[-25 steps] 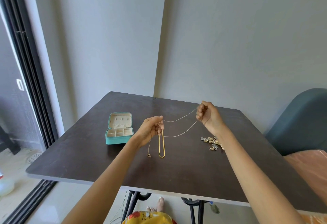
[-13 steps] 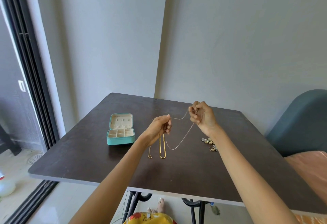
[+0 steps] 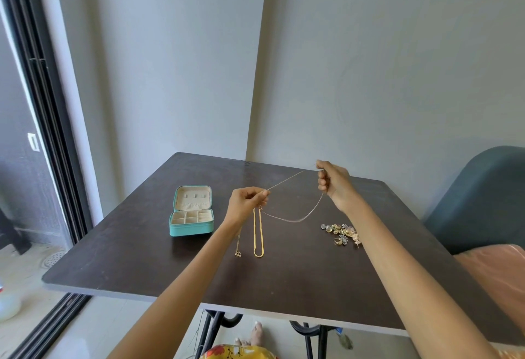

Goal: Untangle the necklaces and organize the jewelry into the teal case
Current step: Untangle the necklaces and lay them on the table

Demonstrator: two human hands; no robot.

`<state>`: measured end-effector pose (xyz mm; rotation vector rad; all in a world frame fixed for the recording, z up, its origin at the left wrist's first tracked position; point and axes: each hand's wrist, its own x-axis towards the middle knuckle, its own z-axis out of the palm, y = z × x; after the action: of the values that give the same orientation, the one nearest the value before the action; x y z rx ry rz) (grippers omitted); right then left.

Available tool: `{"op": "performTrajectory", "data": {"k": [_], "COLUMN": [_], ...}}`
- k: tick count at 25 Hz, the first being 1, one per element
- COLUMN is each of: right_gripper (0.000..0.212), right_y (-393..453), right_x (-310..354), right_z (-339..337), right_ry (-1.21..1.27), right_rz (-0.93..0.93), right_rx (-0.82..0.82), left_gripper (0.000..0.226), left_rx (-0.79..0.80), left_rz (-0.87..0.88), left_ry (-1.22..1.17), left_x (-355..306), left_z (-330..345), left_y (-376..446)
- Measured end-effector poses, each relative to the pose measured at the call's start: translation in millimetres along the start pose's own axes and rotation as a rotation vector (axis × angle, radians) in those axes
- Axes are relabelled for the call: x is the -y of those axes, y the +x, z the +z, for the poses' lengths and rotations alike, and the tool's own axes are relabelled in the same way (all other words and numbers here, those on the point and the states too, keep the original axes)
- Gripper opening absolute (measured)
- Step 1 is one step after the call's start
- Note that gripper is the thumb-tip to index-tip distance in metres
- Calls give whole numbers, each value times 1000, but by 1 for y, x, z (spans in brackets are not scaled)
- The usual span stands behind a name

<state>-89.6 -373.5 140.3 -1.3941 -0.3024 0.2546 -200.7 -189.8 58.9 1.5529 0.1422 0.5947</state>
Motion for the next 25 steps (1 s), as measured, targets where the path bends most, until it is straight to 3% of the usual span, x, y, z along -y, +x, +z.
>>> {"op": "performTrajectory", "data": {"k": [4, 12, 17, 20, 22, 25], "right_gripper": [15, 26, 29, 35, 40, 32], "right_y": [0, -6, -8, -10, -10, -10], "right_x": [20, 51, 61, 67, 71, 71], "right_z": [12, 46, 47, 47, 45, 38], "right_ry": [-37, -266, -348, -419, -438, -367], "right_rz": [-36, -30, -29, -16, 12, 57], "right_rx": [26, 261, 325, 319, 284, 222], "left_gripper": [16, 15, 34, 46, 43, 37], "left_rx": [-55, 178, 277, 312, 343, 337], "left_rz": [-45, -180, -213, -176, -156, -126], "left_ry": [5, -69, -167, -123, -40, -60], "left_x": [2, -28, -75, -102, -111, -110], "left_z": [3, 11, 27, 34, 36, 40], "left_y": [0, 9, 24, 37, 40, 40]}}
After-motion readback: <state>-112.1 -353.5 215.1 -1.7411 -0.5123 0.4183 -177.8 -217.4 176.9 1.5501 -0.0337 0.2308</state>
